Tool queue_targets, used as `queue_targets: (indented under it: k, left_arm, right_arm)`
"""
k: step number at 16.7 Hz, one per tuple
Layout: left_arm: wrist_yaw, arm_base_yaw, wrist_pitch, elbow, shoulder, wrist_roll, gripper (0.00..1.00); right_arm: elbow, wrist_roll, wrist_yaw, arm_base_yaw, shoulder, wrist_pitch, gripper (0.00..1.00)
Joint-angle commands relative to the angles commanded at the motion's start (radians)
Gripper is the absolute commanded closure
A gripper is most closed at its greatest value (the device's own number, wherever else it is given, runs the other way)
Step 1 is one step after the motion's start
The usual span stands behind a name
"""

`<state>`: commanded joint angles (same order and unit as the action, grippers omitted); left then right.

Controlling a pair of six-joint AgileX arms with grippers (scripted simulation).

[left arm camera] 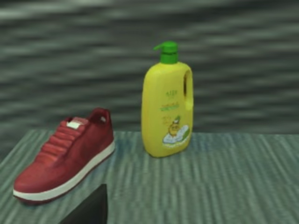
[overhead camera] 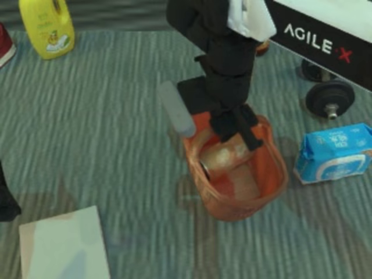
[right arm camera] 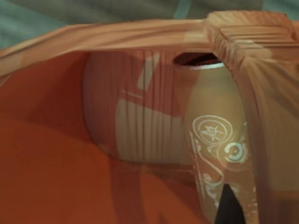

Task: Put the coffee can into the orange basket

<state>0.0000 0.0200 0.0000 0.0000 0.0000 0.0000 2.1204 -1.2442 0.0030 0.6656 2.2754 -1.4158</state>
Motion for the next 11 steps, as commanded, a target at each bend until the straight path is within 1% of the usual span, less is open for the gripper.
queue_targets:
  k: [4,8,11]
  left_arm:
    - [0.0,0.0,0.0,0.0,0.0,0.0,0.0]
    - [0.0,0.0,0.0,0.0,0.0,0.0,0.0]
    - [0.0,0.0,0.0,0.0,0.0,0.0,0.0]
  right_arm:
    - [0.019,-0.006,0.0,-0.001,0.001,-0.018,1.0]
    - [0.133,-0.028,0.0,-0.02,-0.011,-0.151,1.0]
    - [0.169,-0.036,0.0,-0.027,-0.019,-0.188,1.0]
